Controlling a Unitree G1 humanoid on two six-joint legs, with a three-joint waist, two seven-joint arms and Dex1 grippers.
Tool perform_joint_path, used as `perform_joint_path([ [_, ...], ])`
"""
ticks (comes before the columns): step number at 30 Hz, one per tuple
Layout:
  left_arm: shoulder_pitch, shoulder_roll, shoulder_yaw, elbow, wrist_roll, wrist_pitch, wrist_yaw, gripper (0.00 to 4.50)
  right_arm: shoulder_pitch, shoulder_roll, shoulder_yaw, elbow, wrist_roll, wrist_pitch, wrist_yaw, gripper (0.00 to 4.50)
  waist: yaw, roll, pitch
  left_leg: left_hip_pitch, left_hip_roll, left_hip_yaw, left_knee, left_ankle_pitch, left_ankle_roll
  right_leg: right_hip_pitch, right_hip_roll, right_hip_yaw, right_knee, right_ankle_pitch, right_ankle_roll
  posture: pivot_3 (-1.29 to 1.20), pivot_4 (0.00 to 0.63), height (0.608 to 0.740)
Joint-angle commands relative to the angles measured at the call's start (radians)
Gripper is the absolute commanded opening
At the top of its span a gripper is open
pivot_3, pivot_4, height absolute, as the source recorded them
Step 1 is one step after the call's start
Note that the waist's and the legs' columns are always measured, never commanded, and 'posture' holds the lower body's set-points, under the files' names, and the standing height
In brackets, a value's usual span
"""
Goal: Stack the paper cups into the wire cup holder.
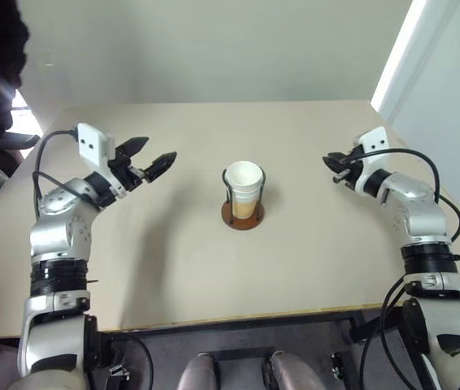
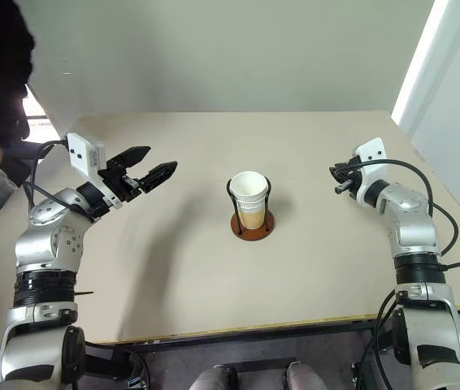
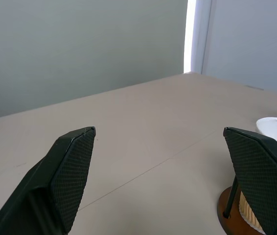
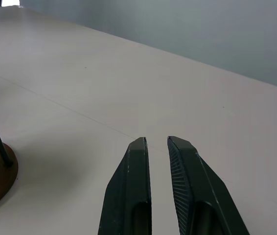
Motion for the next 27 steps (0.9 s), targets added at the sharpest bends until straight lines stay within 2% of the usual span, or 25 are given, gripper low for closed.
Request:
perform_joint_path([
  [1, -0.011, 0.015, 0.029, -0.013, -0.010, -0.014, 0.000, 4.50, -0.012, -0.017, -0.010, -0.040, 0.017, -0.007, 0.007, 0.57, 0.000, 0.000, 0.000, 0.000, 0.000, 0.000, 0.000, 0.000, 0.000, 0.000, 0.000, 0.000, 0.000, 0.000, 0.000, 0.00, 0.150, 0.740],
  [27, 0.025, 0.024, 0.035, -0.084, -0.055, 0.036, -0.025, 4.50, -0.016, -0.015, -0.006, -0.034, 0.015, -0.010, 0.019, 0.57, 0.000, 0.000, 0.000, 0.000, 0.000, 0.000, 0.000, 0.000, 0.000, 0.000, 0.000, 0.000, 0.000, -0.001, -0.001, 0.00, 0.150, 0.740],
])
